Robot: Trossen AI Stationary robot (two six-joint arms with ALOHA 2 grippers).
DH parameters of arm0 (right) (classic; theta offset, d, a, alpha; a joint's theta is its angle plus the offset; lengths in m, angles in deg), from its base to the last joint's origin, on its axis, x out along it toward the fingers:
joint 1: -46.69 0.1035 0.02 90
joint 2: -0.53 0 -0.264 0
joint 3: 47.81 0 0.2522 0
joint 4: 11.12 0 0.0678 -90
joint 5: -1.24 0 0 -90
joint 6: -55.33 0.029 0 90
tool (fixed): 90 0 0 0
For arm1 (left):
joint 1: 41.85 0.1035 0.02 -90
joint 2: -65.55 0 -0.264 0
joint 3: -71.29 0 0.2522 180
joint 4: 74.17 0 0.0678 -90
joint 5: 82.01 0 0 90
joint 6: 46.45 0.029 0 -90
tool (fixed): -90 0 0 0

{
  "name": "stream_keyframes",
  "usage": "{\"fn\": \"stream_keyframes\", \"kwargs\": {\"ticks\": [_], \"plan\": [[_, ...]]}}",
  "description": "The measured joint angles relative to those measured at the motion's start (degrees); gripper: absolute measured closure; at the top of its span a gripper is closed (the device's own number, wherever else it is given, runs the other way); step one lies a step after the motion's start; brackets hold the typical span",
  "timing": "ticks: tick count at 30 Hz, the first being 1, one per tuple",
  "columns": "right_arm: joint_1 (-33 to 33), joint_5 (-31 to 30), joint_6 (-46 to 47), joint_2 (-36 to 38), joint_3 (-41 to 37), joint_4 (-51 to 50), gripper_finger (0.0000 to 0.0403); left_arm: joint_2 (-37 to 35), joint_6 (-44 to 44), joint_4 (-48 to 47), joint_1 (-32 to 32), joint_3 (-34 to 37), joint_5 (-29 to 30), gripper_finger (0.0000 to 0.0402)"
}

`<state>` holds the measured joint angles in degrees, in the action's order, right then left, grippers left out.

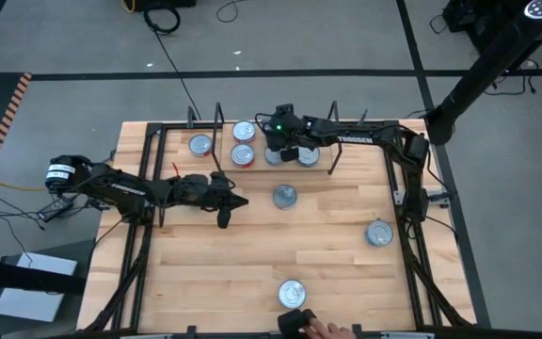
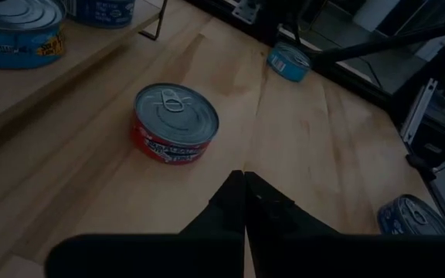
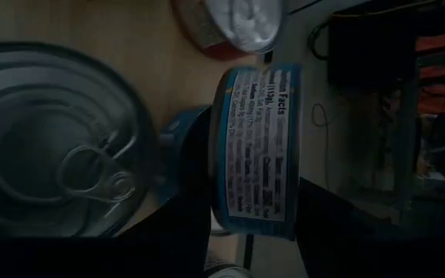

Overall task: Stack canned seafood by type on shelf
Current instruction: Stack the light blue tuna can on top of the other light blue tuna can on the shelf, then stack the blue tuna can on top of the other blue tuna can on the shelf

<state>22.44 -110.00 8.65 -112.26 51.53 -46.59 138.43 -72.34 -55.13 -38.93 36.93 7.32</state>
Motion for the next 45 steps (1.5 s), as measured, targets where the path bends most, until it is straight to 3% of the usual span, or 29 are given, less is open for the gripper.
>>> {"fn": "stream_keyframes", "kwargs": {"ticks": [12,23,29,34,40,43,45], "plan": [[-0.2,0.3,1.7,-0.1,-0.1,-1.7,0.0185,0.0,-0.3,-0.1,0.0,0.0,0.0,0.0397],[-0.6,-1.8,3.2,1.1,-0.1,-2.3,0.0185,0.0,-1.5,-0.1,0.0,0.0,0.0,0.0397],[0.6,-1.7,7.3,4.1,4.7,-7.0,0.0191,0.0,-1.5,0.2,0.0,0.0,0.0,0.0397],[2.8,1.6,14.0,8.6,9.0,-14.3,0.0231,0.0,-1.3,0.6,0.1,-0.4,-0.2,0.0397],[6.3,5.0,23.5,16.9,9.2,-15.8,0.0338,-0.4,2.5,0.1,0.5,-5.1,-0.9,0.0397],[8.0,7.6,28.1,20.3,9.2,-15.9,0.039,-0.4,5.3,-4.0,0.8,-8.9,-1.5,0.0397],[9.1,8.8,31.3,22.0,9.2,-16.2,0.0392,-0.4,6.7,-9.6,1.8,-12.0,-2.8,0.0397]]}}
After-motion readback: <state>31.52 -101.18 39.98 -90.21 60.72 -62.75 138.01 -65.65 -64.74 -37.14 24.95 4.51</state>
